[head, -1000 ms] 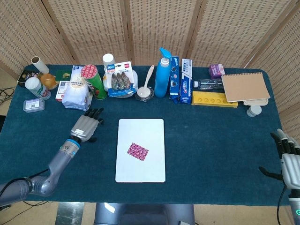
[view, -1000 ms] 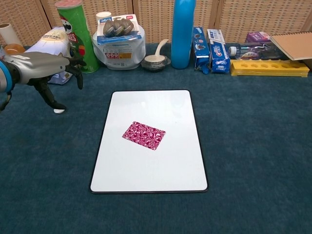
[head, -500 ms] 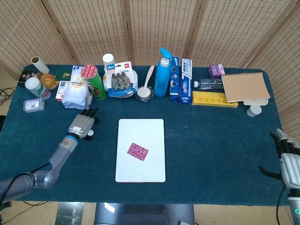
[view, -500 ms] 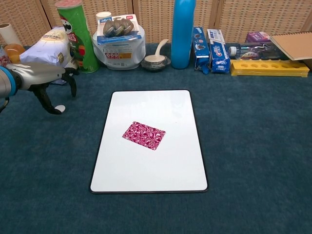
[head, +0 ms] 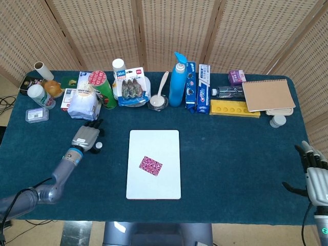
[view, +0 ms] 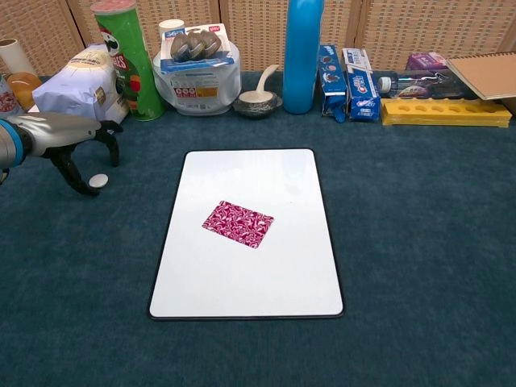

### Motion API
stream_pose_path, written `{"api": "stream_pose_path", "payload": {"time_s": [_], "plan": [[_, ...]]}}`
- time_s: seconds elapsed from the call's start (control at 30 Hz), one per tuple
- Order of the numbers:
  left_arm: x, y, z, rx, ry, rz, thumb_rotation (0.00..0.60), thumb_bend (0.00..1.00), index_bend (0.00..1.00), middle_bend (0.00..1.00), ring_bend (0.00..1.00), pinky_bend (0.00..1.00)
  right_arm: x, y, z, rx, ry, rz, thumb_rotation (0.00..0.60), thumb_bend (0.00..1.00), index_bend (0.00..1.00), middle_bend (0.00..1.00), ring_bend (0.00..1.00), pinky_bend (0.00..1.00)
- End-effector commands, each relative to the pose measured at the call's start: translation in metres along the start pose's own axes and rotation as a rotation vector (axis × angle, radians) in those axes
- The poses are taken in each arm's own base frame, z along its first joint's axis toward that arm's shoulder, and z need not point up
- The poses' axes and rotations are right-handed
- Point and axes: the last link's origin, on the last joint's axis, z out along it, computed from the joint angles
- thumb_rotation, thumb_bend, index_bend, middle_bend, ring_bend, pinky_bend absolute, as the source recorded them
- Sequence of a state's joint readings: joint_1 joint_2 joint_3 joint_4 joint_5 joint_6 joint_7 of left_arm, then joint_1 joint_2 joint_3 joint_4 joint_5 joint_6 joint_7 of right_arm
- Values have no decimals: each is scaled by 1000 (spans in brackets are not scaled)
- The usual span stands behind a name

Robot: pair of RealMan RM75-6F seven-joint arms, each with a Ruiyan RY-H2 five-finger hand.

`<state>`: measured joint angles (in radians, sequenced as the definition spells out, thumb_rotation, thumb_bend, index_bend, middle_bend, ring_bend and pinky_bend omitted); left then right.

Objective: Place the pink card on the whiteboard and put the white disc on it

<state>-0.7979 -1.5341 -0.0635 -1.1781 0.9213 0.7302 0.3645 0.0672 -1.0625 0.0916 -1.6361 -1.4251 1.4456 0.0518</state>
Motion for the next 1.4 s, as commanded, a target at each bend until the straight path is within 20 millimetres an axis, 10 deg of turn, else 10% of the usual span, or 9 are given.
{"api": "stream_pose_path", "payload": {"time_s": [0.03, 0.37, 0.83, 1.4], "plan": [[-1, 0, 0, -1, -3, -1, 600, 189, 384, 0, 0, 63, 0, 0, 0, 0, 1, 0, 600, 0, 0, 0, 0, 0], [0, 3, -2, -8, 6, -3, 600, 263, 594, 0, 0, 63, 1, 0, 0, 0, 2, 7, 600, 0, 0, 0, 0, 0], [8, 12, -7, -29, 33, -10, 600, 263, 596, 0, 0, 63, 1, 0, 0, -2, -1, 11, 600, 0, 0, 0, 0, 0], [37, 117, -56, -342, 91, -3, 600, 263, 596, 0, 0, 63, 6, 2, -2, -1, 11, 26, 600, 0, 0, 0, 0, 0]]}}
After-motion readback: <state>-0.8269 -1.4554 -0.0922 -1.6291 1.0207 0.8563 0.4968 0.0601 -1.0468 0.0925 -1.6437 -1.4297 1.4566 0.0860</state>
